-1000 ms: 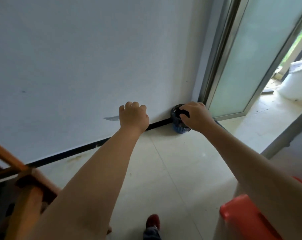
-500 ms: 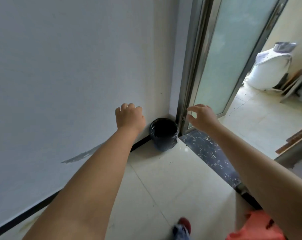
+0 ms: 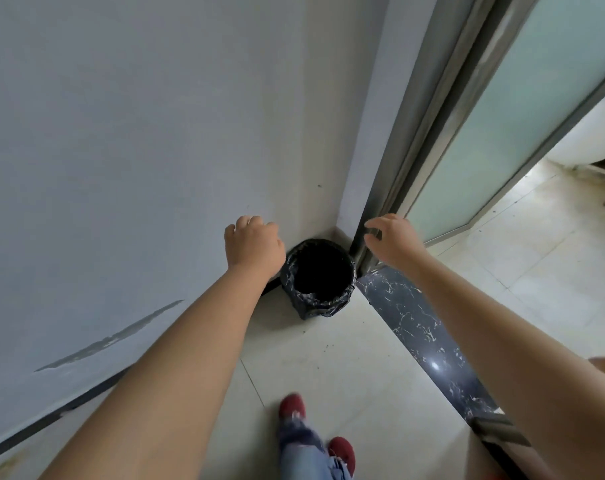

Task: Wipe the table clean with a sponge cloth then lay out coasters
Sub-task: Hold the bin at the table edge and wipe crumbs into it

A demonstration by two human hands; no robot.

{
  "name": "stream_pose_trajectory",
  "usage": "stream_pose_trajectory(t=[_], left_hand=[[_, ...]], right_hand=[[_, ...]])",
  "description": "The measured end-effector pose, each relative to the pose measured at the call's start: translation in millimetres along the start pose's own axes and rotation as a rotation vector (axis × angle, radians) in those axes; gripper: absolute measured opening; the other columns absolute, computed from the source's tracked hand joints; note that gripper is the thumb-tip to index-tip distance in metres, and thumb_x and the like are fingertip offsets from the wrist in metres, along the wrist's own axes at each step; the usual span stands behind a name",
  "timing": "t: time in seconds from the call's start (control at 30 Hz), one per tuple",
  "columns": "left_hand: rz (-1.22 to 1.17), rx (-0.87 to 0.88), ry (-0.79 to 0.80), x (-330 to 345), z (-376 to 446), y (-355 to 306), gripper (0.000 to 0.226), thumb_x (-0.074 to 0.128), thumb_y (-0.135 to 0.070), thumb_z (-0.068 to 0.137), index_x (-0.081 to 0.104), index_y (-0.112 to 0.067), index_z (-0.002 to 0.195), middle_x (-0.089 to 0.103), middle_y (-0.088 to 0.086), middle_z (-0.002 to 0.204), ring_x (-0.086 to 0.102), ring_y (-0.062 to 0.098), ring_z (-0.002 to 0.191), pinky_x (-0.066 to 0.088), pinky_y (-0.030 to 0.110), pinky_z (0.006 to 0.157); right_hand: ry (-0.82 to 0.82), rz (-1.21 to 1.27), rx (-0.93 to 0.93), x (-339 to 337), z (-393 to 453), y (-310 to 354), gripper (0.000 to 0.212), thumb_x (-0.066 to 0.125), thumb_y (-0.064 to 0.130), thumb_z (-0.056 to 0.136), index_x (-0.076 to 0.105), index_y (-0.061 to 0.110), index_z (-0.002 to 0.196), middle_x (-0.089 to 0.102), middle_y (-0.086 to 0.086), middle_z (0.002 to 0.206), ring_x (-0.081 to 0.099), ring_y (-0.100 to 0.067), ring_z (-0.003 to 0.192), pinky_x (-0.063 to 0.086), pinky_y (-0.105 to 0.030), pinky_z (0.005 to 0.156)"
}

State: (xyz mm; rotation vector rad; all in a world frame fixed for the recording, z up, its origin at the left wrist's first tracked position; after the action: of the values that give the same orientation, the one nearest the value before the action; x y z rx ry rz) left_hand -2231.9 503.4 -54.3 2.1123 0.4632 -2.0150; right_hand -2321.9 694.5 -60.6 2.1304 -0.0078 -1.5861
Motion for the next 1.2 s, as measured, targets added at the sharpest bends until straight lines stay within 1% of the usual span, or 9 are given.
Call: stream_pose_trajectory(t=[0.2,0.33,0.47,0.53,0.67,0.8,0.97,1.1,1.2], left_hand=[[-0.003,-0.045,0.155,82.5,89.9,24.0,0.027,0.036,-0.016,0.090,0.059,-0.005,0.096,0.059,0.010,0.106,0.046,0.028,0.107,0.037,0.035,0.088],[-0.056,-0.101,0.277,159.0,131.7,33.4,0.028,0.037,-0.017,0.090,0.061,-0.007,0.102,0.059,0.010,0.109,0.048,0.028,0.107,0.039,0.033,0.084],[-0.156,-0.204,0.380,251.2,153.4,40.2,0.032,0.040,-0.017,0.090,0.061,-0.010,0.112,0.058,0.011,0.117,0.047,0.029,0.112,0.041,0.033,0.087],[-0.225,-0.290,0.418,302.5,157.3,42.7,0.033,0.041,-0.017,0.091,0.060,-0.013,0.117,0.056,0.010,0.124,0.048,0.029,0.115,0.042,0.033,0.089],[-0.344,-0.449,0.532,397.1,151.3,45.0,0.036,0.041,-0.020,0.092,0.053,-0.016,0.126,0.047,0.008,0.134,0.045,0.027,0.122,0.039,0.031,0.096],[-0.398,-0.538,0.608,466.1,142.0,47.5,0.037,0.042,-0.020,0.092,0.051,-0.017,0.128,0.048,0.010,0.134,0.047,0.028,0.121,0.040,0.033,0.096],[-0.417,-0.599,0.624,471.4,137.6,47.8,0.038,0.039,-0.021,0.094,0.046,-0.017,0.132,0.047,0.009,0.136,0.045,0.028,0.122,0.040,0.033,0.094],[-0.467,-0.666,0.633,438.4,117.4,46.2,0.038,0.036,-0.021,0.095,0.045,-0.017,0.132,0.046,0.008,0.137,0.047,0.029,0.120,0.041,0.034,0.093],[-0.493,-0.741,0.624,396.0,90.1,49.6,0.038,0.035,-0.022,0.095,0.046,-0.018,0.131,0.049,0.009,0.134,0.051,0.030,0.115,0.043,0.036,0.092]], right_hand=[[0.140,0.061,0.111,75.7,93.5,-32.6,0.030,0.042,0.014,0.090,0.061,0.010,0.112,0.058,-0.013,0.118,0.052,-0.030,0.110,0.043,-0.036,0.092],[0.312,0.090,0.234,146.8,132.8,-64.3,0.022,0.042,0.010,0.088,0.059,0.011,0.075,0.059,-0.020,0.095,0.054,-0.028,0.084,0.038,-0.028,0.065],[0.394,0.164,0.422,233.0,158.9,-105.7,0.030,0.047,0.012,0.088,0.056,0.002,0.115,0.062,-0.019,0.114,0.056,-0.032,0.105,0.043,-0.032,0.084],[0.422,0.256,0.566,279.8,169.4,-128.3,0.037,0.048,0.013,0.089,0.047,0.004,0.124,0.061,-0.018,0.115,0.056,-0.030,0.098,0.043,-0.030,0.081],[0.408,0.546,0.913,371.3,182.3,-174.1,0.050,0.055,0.021,0.087,0.037,-0.003,0.128,0.049,-0.016,0.101,0.049,-0.029,0.091,0.046,-0.039,0.084],[0.376,0.845,1.145,443.3,198.9,-205.3,0.048,0.059,0.023,0.087,0.037,-0.001,0.122,0.045,-0.020,0.128,0.046,-0.032,0.117,0.041,-0.045,0.094],[0.295,1.211,1.209,458.0,211.1,-208.4,0.016,0.053,0.008,0.089,0.047,0.006,0.103,0.053,-0.014,0.101,0.053,-0.021,0.076,0.051,-0.035,0.066],[0.180,1.127,1.243,420.3,200.2,-185.7,0.034,0.053,0.001,0.087,0.044,0.001,0.120,0.048,-0.018,0.115,0.049,-0.032,0.109,0.045,-0.041,0.076],[0.223,0.973,1.228,377.2,173.3,-169.5,0.038,0.051,-0.005,0.083,0.045,-0.002,0.120,0.047,-0.017,0.106,0.049,-0.036,0.111,0.048,-0.043,0.072]])
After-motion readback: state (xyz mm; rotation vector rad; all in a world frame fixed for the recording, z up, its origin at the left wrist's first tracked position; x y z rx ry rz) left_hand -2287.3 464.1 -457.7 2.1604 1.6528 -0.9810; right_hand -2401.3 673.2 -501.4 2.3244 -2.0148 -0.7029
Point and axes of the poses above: each hand's wrist, its own z-axis towards the middle knuckle, its own x-axis out of the palm, y = z × x, the point moved 3 cm from there along z, towards the middle knuckle
